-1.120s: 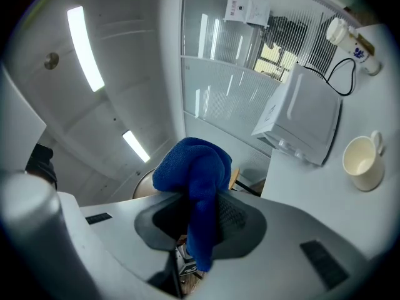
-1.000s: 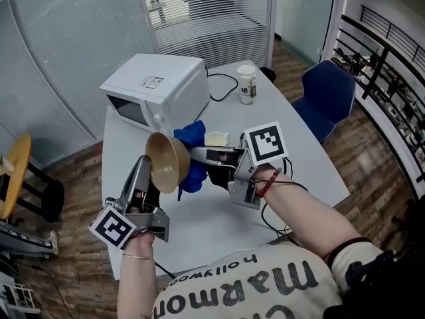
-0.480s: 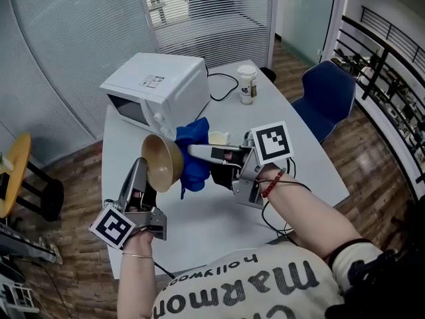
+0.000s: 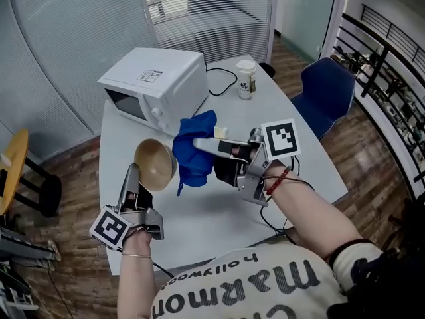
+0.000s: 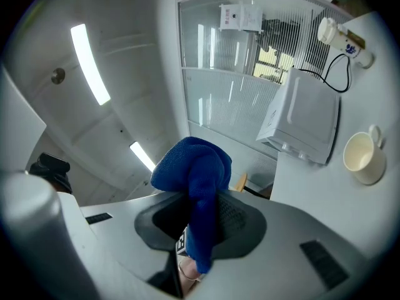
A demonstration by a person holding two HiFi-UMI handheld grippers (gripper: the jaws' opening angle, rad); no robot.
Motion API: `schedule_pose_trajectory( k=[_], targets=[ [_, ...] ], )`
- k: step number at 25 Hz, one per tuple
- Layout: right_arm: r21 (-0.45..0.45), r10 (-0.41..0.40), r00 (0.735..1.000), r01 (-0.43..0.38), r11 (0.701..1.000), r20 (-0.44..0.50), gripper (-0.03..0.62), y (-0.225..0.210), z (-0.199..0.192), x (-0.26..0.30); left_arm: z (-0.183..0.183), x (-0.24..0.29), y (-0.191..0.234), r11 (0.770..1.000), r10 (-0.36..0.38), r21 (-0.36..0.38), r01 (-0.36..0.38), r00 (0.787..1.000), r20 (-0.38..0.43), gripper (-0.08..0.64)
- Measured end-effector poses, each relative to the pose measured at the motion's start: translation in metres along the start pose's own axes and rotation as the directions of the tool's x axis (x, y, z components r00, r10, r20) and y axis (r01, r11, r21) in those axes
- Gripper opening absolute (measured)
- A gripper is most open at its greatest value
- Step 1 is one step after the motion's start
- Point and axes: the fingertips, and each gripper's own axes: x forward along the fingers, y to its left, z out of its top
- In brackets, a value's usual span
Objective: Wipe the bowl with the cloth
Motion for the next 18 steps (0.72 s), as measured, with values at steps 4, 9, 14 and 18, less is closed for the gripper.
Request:
schedule_pose_trajectory(
  k=[4, 9, 14, 18],
  targets=[
    [0.002, 0.001, 0.999, -0.001, 1.0, 0.039, 0.092, 0.0, 0.004, -0.007, -0.001, -0.011, 0.012, 0.999, 0.039, -0.03, -0.039, 0.999, 0.031, 0.006],
    [-0.053, -0.134, 0.989, 0.137, 0.989, 0.063, 0.092, -0.029, -0.004, -0.019, -0.018, -0.039, 0.034, 0.958, 0.285, 0.011, -0.285, 0.958, 0.04, 0.005],
    [-0.042, -0.355, 0.935, 0.355, 0.934, 0.006, 0.092, -0.075, -0.042, -0.031, -0.052, -0.05, 0.039, 0.922, 0.358, 0.182, -0.342, 0.932, -0.065, 0.005],
    [-0.041, -0.426, 0.903, 0.424, 0.905, -0.052, 0.092, -0.103, -0.065, -0.041, -0.072, -0.063, 0.054, 0.906, 0.403, 0.191, -0.378, 0.909, -0.109, 0.005]
  ],
)
